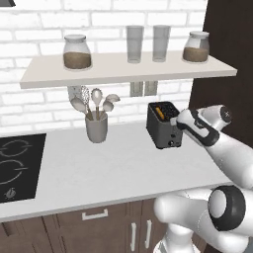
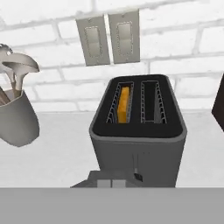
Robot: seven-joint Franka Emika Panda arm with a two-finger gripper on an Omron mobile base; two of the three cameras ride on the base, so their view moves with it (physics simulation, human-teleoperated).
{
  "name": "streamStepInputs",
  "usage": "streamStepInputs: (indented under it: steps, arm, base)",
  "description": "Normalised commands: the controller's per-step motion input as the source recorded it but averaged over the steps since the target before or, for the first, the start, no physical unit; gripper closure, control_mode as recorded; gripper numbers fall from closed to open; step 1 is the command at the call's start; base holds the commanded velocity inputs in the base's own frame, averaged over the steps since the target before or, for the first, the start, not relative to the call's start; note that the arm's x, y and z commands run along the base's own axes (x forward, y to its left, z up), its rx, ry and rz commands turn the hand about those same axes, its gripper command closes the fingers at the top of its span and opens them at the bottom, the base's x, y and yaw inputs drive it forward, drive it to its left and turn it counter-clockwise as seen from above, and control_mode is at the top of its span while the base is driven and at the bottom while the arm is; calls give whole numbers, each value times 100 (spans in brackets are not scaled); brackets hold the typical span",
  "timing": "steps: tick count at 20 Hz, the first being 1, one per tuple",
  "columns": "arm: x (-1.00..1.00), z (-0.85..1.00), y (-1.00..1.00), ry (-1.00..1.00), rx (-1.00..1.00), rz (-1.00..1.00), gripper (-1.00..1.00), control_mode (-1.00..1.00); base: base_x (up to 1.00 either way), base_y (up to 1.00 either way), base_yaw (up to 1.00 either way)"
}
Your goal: Start the toaster. Once the lever pops up, take the bread to the plate on the dining counter.
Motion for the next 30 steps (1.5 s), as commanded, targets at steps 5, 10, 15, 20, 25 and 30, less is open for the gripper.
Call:
streamStepInputs:
  steps: [5,10,15,20,25,30]
  arm:
    - [-3,3,46,-32,14,-3,100,-100]
    - [6,2,26,-23,0,-4,100,-100]
    - [0,9,0,-5,0,0,100,-100]
    - [0,3,1,-1,0,0,-100,-100]
    - [0,16,0,-2,1,0,-100,-100]
    - [0,25,-11,-7,5,0,-100,-100]
  base:
    - [0,0,0]
    - [0,0,0]
    - [0,0,0]
    - [0,0,0]
    - [0,0,0]
    - [0,0,0]
